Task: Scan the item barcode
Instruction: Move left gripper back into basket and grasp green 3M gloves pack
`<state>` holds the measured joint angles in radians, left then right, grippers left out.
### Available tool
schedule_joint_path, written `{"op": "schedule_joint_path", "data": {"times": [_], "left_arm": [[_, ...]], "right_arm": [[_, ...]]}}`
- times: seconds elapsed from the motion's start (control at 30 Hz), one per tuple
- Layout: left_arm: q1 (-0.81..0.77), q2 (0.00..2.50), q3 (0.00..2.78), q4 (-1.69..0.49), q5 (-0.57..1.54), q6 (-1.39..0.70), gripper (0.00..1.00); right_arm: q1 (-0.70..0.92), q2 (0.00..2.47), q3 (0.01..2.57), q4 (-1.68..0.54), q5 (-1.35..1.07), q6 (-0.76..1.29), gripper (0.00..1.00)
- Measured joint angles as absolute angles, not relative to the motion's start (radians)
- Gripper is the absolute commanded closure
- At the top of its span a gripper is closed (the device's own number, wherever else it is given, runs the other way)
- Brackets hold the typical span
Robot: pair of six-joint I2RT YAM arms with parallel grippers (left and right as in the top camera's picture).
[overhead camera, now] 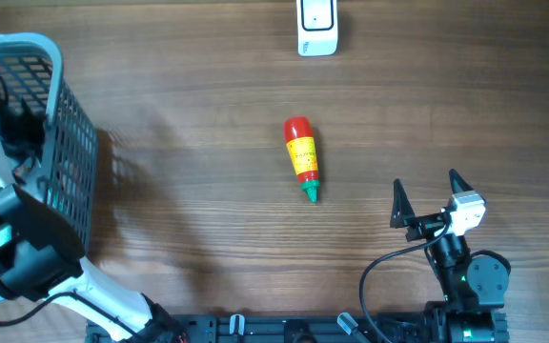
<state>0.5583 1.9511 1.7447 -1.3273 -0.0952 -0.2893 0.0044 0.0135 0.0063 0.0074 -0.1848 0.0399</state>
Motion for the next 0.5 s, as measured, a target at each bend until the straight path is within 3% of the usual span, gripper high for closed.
{"op": "schedule_joint_path", "data": {"times": [0.1,0.13,0.17,0.5], "left_arm": [[0.558,1.953,1.661,-1.273,-0.091,-0.283,0.65],[0.558,1.954,1.642,-1.269,-0.091,-0.280,0.88],[0.558,1.954,1.629,-1.266,-0.091,-0.274,0.96],[0.558,1.952,1.657,-1.334,-0.110,-0.271,0.96]], "right_arm": [[0.004,0.014,0.006,0.007,-0.185,0.039,0.00],[0.004,0.014,0.006,0.007,-0.185,0.040,0.00],[0.004,0.014,0.006,0.007,-0.185,0.039,0.00],[0.004,0.014,0.006,0.007,-0.185,0.040,0.00]]}}
